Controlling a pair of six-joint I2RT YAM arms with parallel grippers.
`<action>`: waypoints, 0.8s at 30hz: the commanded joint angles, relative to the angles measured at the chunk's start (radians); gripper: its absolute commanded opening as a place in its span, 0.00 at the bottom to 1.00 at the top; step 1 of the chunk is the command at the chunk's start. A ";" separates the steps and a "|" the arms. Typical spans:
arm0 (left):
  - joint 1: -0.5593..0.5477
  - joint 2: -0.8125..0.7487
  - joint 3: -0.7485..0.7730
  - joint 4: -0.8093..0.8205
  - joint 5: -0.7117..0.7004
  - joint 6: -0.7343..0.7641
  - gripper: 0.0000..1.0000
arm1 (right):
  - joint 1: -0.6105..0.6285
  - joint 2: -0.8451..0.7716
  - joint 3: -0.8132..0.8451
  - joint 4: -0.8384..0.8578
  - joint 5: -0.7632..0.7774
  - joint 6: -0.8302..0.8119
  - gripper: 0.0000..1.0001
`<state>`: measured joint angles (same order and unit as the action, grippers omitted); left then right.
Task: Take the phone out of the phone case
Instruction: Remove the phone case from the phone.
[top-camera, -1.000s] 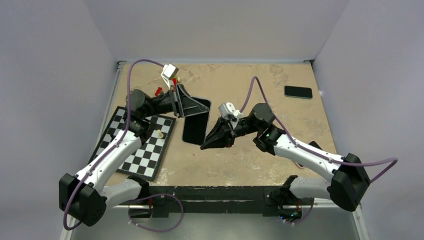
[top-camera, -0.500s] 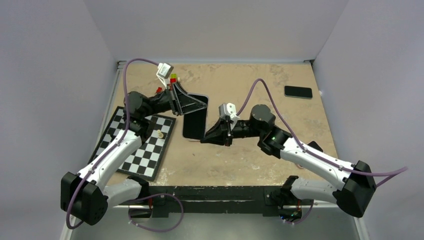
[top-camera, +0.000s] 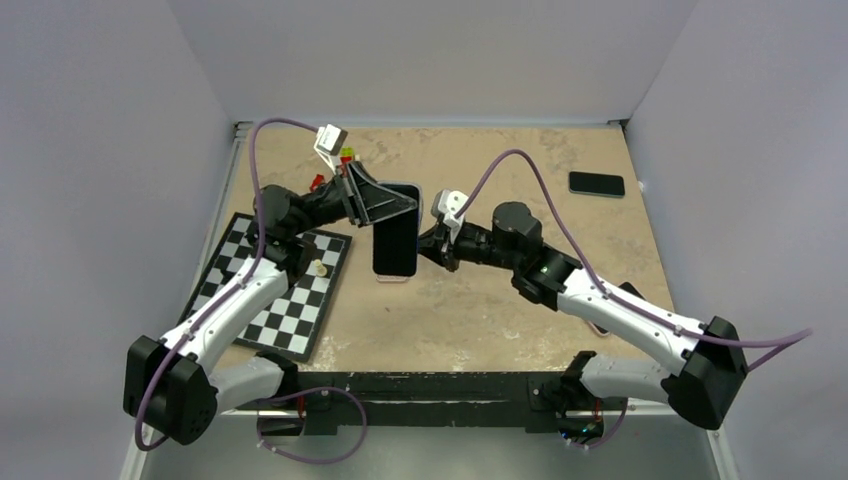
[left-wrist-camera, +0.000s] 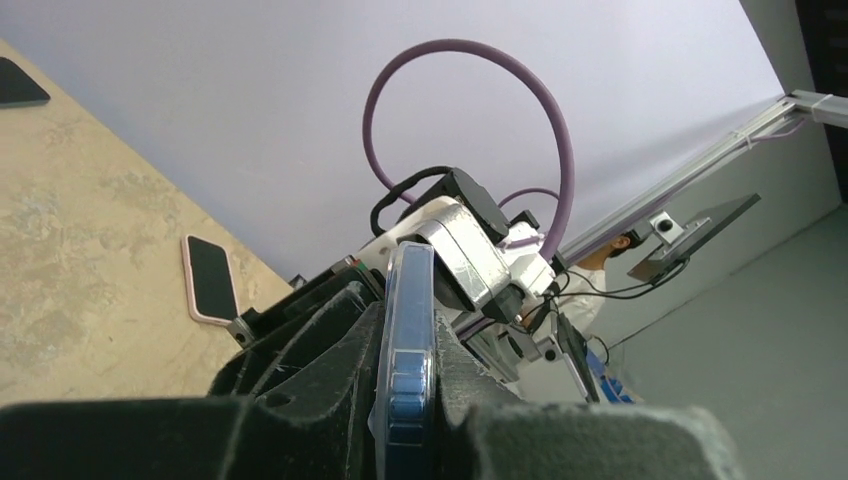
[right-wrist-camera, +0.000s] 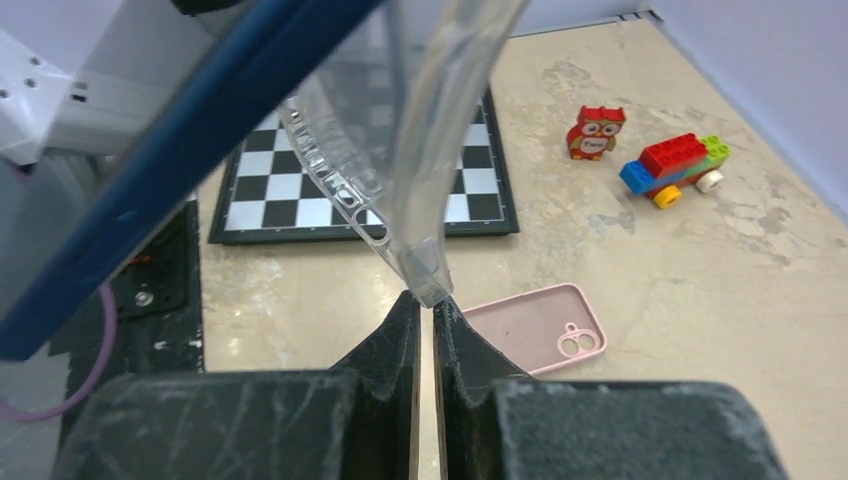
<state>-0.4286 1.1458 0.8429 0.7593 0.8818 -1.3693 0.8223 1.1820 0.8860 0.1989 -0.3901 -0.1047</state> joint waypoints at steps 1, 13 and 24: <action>-0.060 -0.054 -0.014 -0.056 0.032 -0.109 0.00 | -0.039 -0.057 0.044 0.081 -0.013 0.007 0.00; -0.046 -0.297 -0.004 -0.536 -0.369 0.418 0.00 | -0.040 -0.260 -0.215 0.093 -0.078 0.373 0.64; -0.047 -0.448 -0.036 -0.745 -0.614 0.538 0.00 | -0.177 -0.120 -0.160 0.208 -0.201 0.713 0.81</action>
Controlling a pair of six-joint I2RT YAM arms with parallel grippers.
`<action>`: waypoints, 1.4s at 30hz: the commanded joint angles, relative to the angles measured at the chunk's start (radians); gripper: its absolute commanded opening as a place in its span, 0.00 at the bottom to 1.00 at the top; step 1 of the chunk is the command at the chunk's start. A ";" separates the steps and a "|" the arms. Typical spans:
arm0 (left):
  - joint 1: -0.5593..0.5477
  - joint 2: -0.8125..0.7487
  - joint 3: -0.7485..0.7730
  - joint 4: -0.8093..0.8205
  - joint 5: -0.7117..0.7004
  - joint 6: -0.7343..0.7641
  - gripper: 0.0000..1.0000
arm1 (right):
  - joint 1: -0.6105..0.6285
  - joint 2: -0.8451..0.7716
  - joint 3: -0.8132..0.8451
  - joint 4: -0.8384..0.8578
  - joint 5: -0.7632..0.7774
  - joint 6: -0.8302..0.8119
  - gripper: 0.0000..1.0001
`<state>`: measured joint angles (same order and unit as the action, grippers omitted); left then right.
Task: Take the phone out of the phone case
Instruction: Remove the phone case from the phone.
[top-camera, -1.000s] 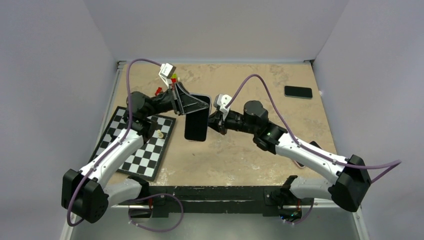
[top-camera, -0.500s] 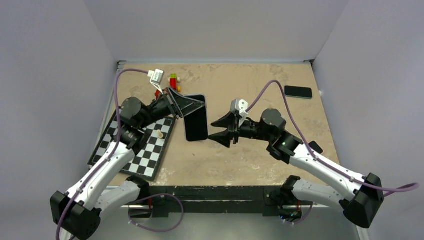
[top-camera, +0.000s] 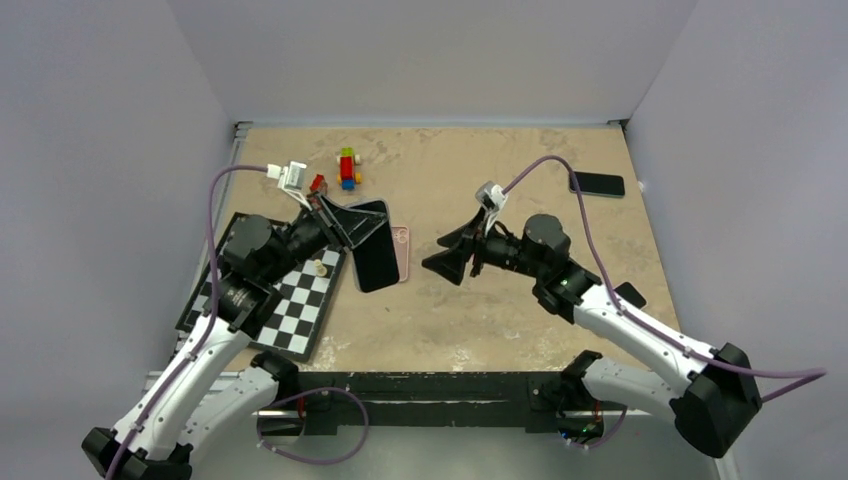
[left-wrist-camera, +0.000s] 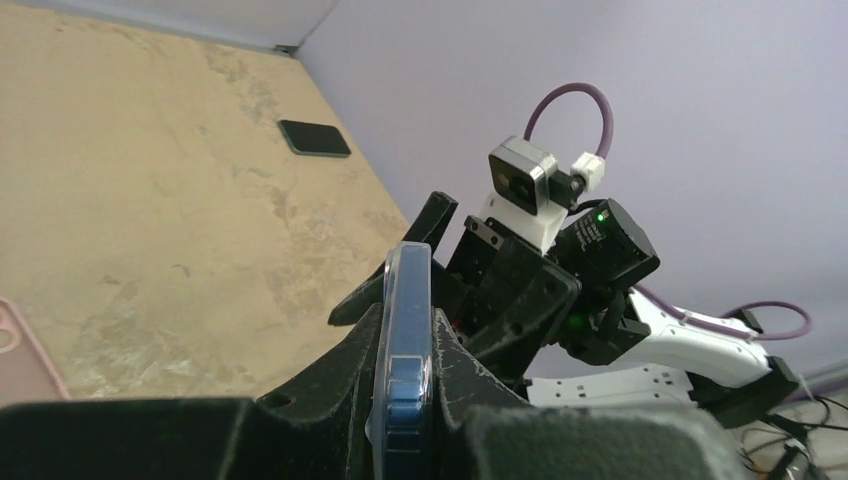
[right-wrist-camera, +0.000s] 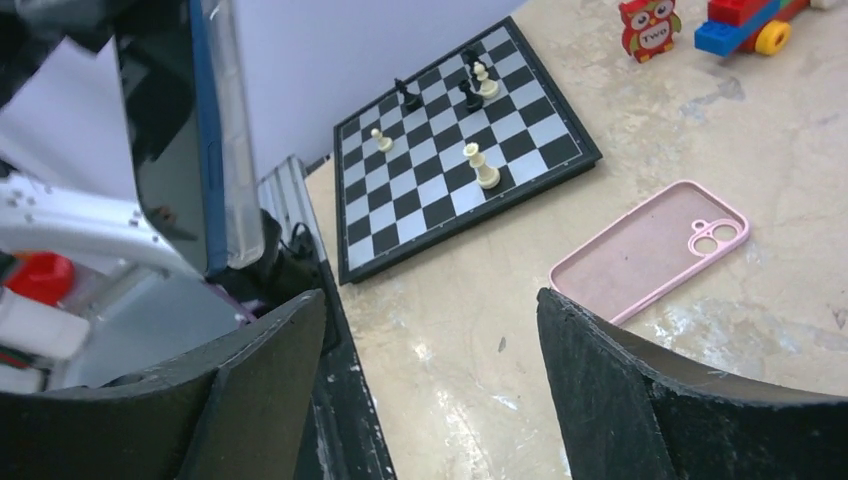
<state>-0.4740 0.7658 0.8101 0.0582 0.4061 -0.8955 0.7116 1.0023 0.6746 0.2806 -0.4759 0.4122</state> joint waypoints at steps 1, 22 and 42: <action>-0.001 -0.091 -0.010 -0.054 -0.160 0.072 0.00 | -0.071 0.082 0.049 0.175 -0.156 0.246 0.79; -0.001 -0.199 -0.065 -0.074 -0.298 0.040 0.00 | 0.081 0.436 -0.018 0.956 -0.214 0.874 0.59; -0.002 -0.112 -0.093 0.089 -0.241 -0.054 0.00 | 0.094 0.472 -0.013 1.008 -0.241 0.889 0.49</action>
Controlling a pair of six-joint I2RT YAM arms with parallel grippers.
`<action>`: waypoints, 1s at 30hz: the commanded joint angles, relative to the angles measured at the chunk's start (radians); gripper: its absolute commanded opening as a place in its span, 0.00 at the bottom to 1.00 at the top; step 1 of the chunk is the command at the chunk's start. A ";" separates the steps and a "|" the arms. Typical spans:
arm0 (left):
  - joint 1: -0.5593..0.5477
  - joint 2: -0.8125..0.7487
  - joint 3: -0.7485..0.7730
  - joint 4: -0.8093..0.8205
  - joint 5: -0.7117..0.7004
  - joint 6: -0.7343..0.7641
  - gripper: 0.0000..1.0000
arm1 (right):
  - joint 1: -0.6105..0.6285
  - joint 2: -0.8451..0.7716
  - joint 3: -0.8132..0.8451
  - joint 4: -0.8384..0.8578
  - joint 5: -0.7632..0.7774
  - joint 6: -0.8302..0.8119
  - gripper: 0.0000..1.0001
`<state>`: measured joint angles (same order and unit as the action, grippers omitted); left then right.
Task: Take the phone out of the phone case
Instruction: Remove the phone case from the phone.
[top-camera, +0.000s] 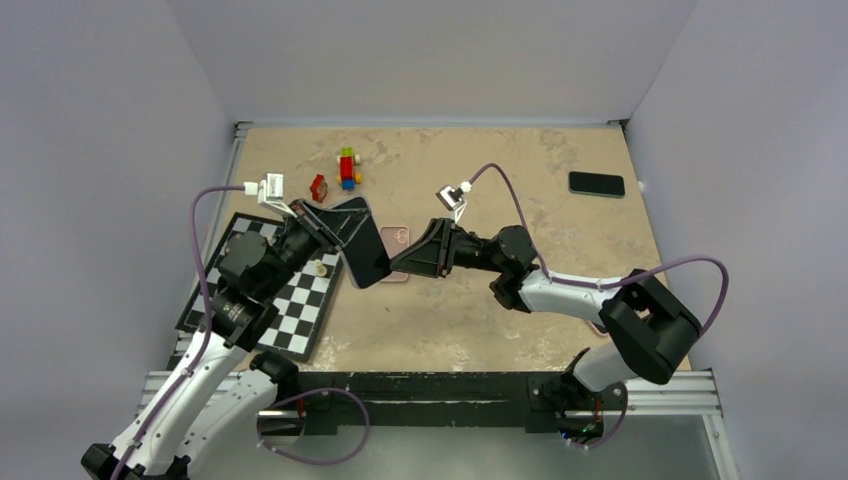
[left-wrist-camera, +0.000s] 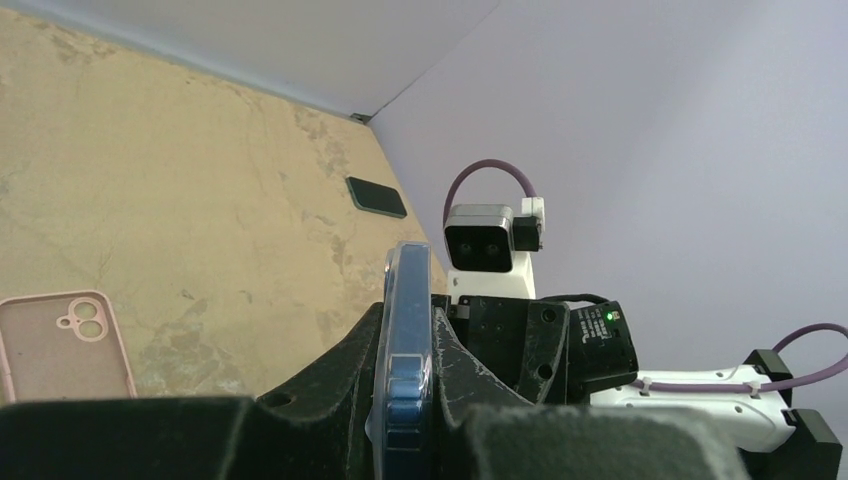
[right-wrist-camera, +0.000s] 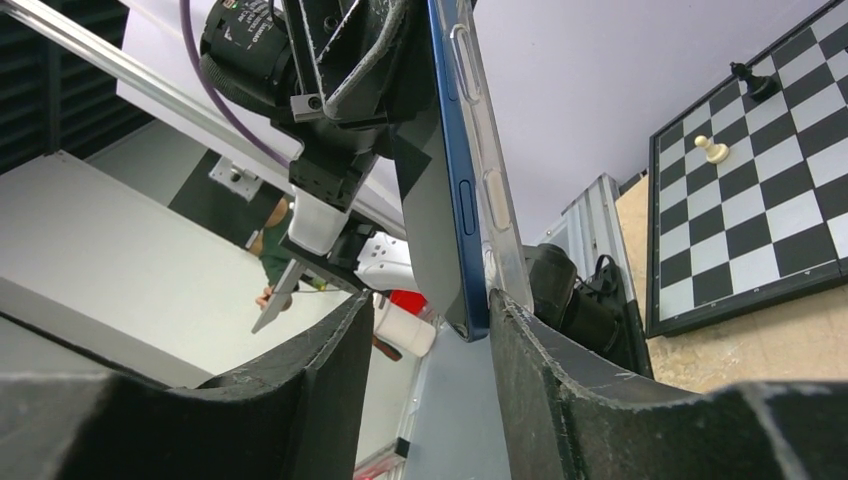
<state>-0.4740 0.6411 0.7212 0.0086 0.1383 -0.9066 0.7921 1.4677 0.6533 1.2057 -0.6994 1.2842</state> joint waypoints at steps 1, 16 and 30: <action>-0.001 0.022 -0.004 0.151 0.041 -0.051 0.00 | 0.016 0.011 0.012 0.088 -0.018 0.019 0.49; -0.001 0.231 -0.042 0.372 0.561 -0.168 0.00 | -0.015 0.010 0.015 0.076 -0.047 -0.022 0.38; -0.009 0.285 -0.027 0.489 0.705 -0.222 0.00 | -0.033 -0.036 0.042 -0.043 0.004 -0.086 0.23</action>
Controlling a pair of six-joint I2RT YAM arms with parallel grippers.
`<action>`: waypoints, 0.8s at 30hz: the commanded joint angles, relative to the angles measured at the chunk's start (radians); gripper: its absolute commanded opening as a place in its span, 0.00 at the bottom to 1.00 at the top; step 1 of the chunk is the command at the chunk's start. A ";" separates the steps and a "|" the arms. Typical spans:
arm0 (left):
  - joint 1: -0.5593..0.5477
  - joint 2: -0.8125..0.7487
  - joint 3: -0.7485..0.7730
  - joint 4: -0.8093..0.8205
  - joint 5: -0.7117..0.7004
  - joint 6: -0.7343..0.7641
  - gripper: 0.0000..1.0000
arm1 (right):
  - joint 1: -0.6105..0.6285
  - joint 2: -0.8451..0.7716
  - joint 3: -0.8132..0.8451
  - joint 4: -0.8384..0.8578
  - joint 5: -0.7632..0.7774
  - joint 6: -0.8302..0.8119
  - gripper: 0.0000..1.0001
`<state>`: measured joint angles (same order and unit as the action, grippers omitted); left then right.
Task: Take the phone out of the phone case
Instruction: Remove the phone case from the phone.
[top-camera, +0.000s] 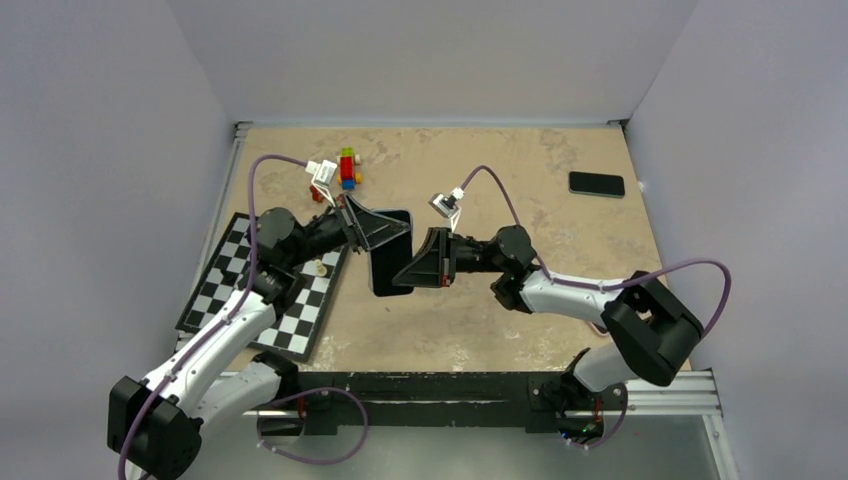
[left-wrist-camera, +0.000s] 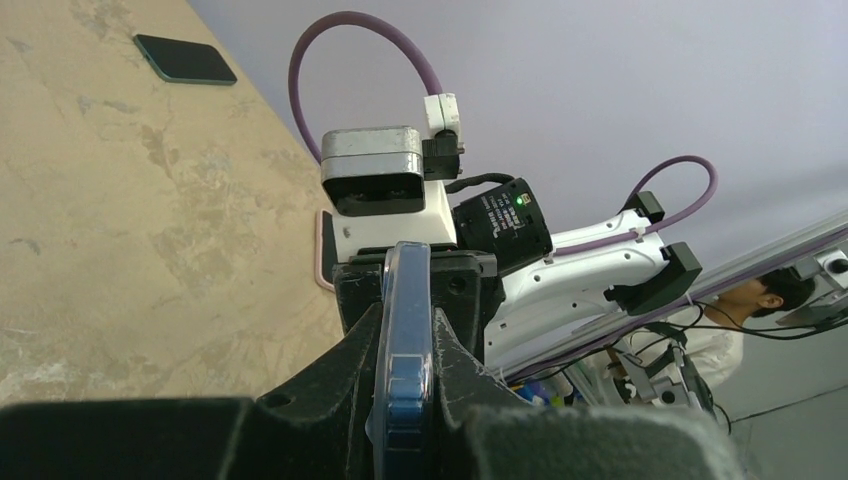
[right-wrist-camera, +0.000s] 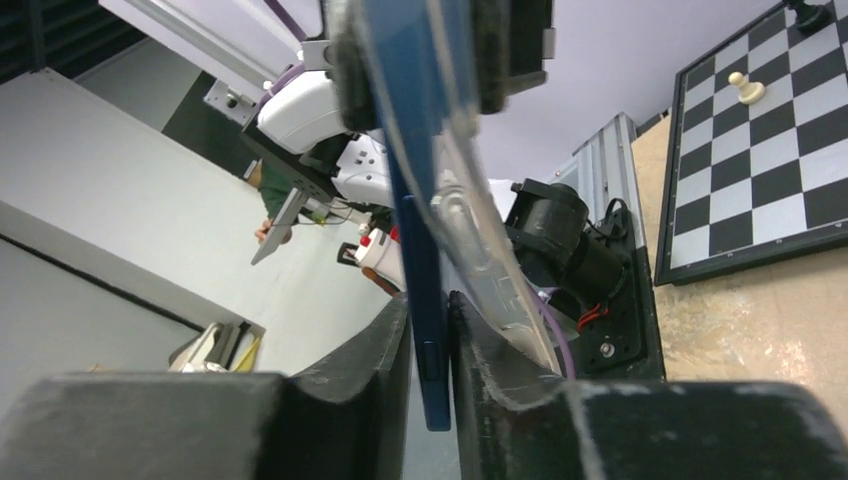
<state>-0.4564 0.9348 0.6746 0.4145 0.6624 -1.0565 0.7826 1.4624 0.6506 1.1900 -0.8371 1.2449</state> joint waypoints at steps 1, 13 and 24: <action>-0.028 -0.012 0.019 0.082 0.175 -0.074 0.00 | -0.024 -0.041 0.034 -0.041 0.175 -0.049 0.16; -0.025 0.015 0.030 0.173 0.253 -0.057 0.51 | -0.119 -0.066 -0.026 0.072 0.092 0.068 0.00; -0.025 0.102 -0.002 0.509 0.452 -0.144 0.49 | -0.154 0.032 -0.056 0.493 -0.106 0.285 0.00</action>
<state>-0.4603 1.0237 0.6559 0.6575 0.9104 -1.1236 0.6575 1.4807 0.5938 1.4693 -0.9607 1.4242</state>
